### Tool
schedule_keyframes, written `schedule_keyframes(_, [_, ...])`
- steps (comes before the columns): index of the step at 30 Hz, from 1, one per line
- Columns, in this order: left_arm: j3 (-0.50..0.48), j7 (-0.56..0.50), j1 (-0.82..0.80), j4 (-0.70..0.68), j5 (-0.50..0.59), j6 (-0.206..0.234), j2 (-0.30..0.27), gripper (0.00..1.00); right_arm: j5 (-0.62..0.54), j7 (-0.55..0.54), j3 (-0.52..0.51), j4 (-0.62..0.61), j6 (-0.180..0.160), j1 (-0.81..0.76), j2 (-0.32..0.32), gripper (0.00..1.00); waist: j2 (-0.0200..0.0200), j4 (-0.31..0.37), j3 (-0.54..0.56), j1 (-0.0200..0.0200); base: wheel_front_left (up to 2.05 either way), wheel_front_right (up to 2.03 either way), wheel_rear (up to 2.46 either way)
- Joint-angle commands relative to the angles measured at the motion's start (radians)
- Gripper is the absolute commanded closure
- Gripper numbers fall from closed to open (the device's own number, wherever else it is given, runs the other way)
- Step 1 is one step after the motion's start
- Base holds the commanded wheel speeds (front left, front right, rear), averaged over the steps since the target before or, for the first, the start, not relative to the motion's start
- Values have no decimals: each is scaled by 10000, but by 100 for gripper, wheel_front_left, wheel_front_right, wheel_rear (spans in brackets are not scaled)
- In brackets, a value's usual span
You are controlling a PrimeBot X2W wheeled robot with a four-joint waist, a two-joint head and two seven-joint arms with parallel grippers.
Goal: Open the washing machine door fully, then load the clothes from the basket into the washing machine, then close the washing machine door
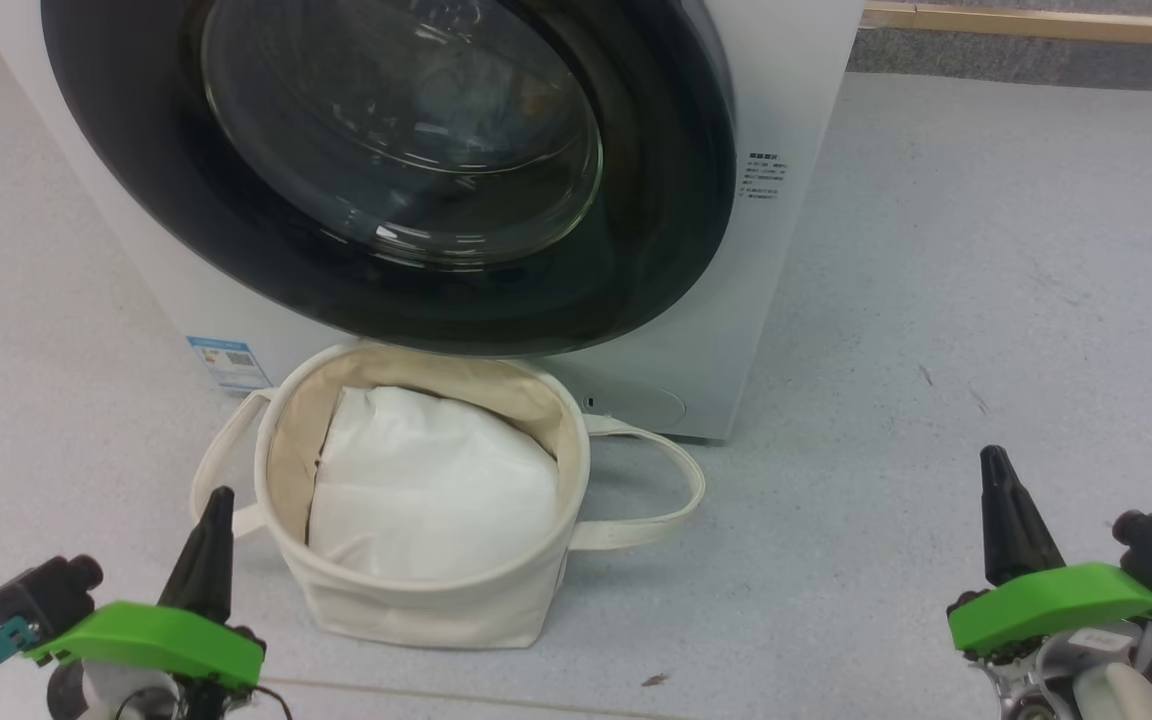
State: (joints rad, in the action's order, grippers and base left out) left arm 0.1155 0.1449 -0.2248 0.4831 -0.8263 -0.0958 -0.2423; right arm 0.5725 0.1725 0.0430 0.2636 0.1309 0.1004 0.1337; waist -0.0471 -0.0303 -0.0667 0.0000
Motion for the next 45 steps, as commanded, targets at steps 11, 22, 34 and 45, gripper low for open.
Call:
schedule_keyframes(11, [-485, -337, -126, -711, -1070, 92, 134, 100, 1406, -386, -270, -202, -1, 500, -71, 100, -5, 38, 29, 0, 0, 0, 0])
schedule_keyframes(22, [-723, -623, 7, -1021, -1926, 167, 362, 100, 2553, -696, -432, -130, -1, 525, -157, 100, -5, 73, 55, 0, 0, 0, 0])
schedule_keyframes(34, [-983, -935, 156, -1365, -2863, 251, 611, 100, 3815, -1028, -600, -52, -1, 552, -244, 100, -5, 111, 83, 0, 0, 0, 0])
schedule_keyframes(45, [-1200, -1196, 280, -1653, -3644, 322, 819, 100, 4875, -1299, -731, 13, -1, 574, -311, 100, -5, 143, 106, 0, 0, 0, 0])
